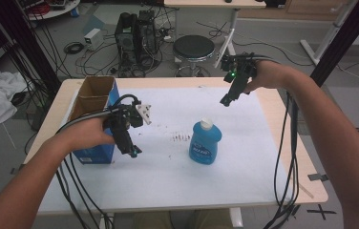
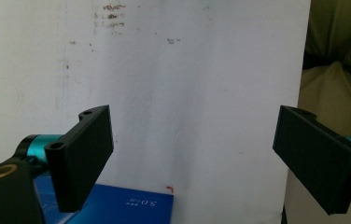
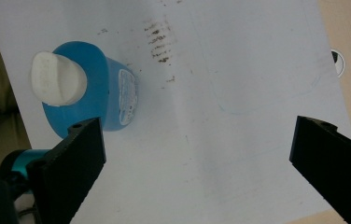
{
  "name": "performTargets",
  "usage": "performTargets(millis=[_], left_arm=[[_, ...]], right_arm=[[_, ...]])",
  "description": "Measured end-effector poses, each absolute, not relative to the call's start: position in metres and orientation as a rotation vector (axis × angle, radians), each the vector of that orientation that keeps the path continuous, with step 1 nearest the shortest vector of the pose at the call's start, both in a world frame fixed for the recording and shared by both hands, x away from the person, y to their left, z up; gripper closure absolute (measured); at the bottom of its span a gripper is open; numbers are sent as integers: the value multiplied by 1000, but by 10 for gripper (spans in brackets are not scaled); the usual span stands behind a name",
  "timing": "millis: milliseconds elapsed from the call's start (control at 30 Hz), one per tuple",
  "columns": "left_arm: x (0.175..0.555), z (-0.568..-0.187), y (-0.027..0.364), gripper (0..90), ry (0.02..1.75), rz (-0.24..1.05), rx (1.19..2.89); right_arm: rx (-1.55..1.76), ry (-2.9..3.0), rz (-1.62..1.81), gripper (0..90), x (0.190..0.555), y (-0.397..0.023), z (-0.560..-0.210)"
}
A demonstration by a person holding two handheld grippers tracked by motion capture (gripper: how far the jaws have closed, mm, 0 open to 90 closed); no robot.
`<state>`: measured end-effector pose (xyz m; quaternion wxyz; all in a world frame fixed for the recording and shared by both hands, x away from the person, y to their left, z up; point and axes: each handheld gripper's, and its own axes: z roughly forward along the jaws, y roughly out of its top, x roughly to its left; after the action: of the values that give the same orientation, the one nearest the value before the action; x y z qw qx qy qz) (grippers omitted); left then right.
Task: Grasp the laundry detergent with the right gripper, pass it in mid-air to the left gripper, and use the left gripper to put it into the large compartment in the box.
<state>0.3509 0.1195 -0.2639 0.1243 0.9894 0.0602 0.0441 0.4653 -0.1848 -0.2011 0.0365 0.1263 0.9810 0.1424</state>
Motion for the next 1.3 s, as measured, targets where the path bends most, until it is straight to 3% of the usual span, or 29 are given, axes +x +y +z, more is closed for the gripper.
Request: performTargets(millis=[767, 1300], left_arm=[[353, -267, 114, 122, 127, 125, 2894], [354, -271, 116, 122, 130, 119, 2900]], right_arm=[[494, 2967, 598, 25, 425, -225, -215], [531, 2956, 761, 25, 395, -240, -250]])
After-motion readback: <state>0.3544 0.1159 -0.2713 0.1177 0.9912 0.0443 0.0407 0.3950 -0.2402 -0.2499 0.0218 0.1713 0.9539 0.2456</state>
